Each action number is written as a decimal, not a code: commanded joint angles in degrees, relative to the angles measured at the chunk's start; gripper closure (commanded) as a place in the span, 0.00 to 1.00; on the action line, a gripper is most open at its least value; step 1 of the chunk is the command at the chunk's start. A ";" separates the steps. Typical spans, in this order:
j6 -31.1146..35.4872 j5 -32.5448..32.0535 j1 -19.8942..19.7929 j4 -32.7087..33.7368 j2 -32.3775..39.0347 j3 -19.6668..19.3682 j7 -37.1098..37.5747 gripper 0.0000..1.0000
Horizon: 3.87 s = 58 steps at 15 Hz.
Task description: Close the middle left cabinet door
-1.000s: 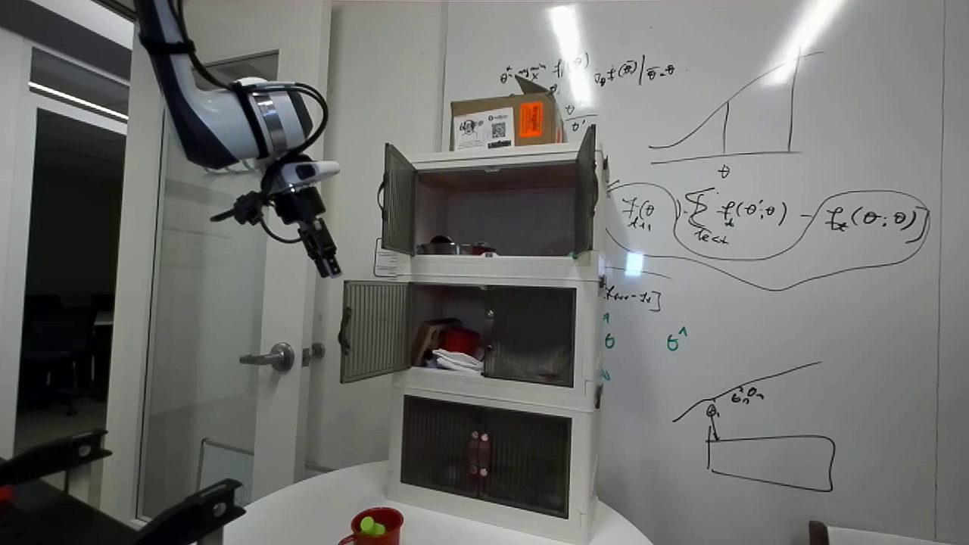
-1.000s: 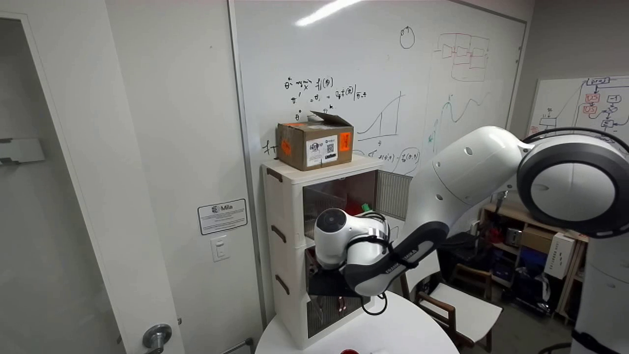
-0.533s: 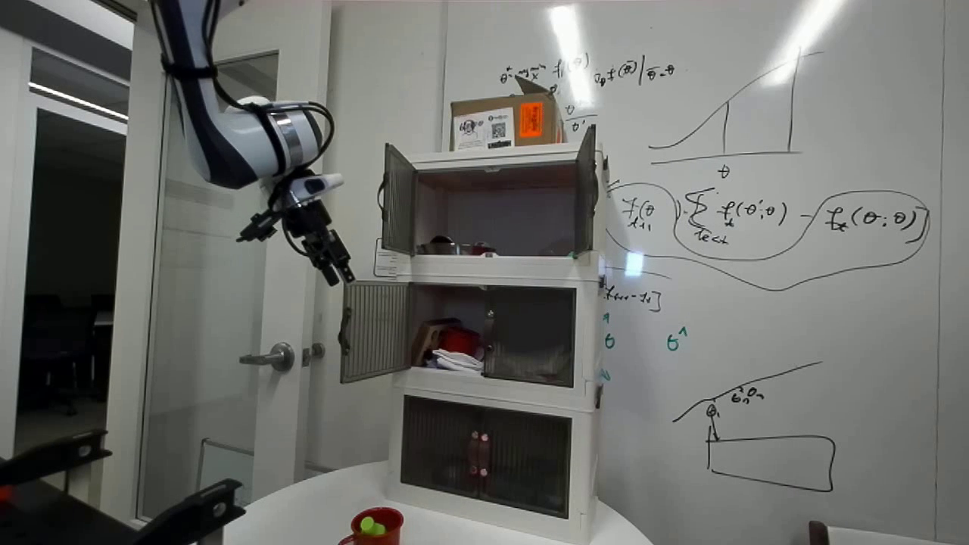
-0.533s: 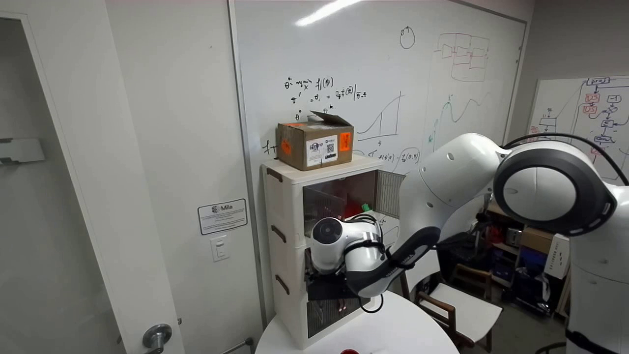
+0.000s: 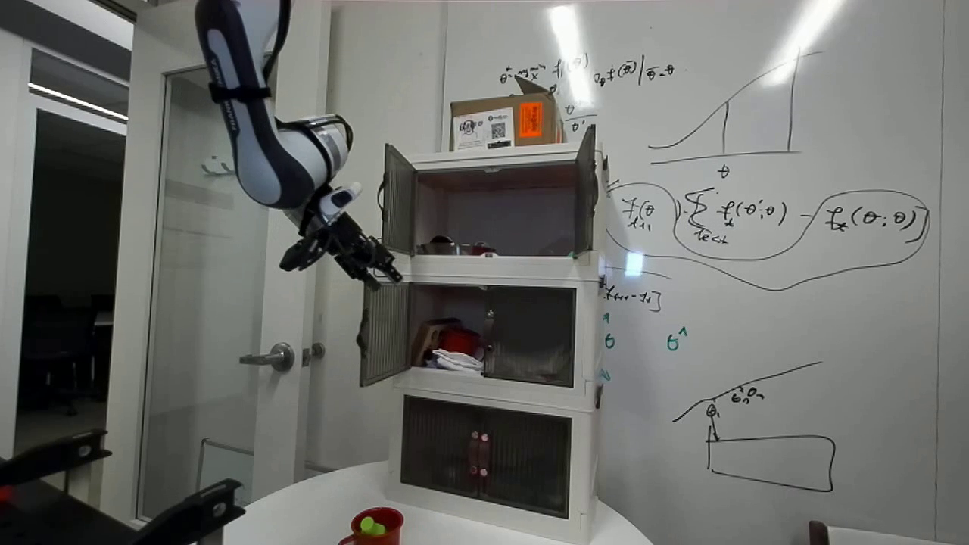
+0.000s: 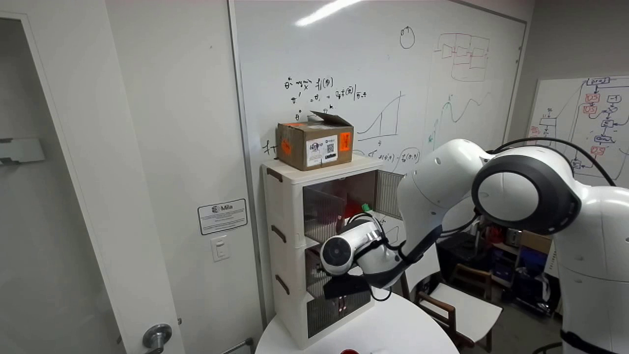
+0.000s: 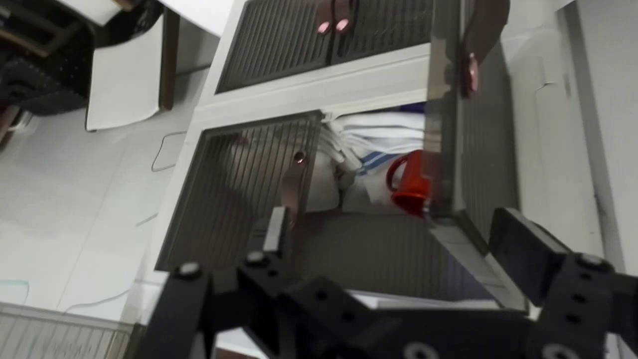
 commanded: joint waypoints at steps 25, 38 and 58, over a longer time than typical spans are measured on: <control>25.80 21.95 -20.38 -7.13 1.67 1.29 -23.02 0.00; 22.60 22.35 -13.23 10.68 9.92 -2.71 -15.12 0.00; 1.72 -52.86 0.56 24.19 28.66 -9.04 52.30 0.00</control>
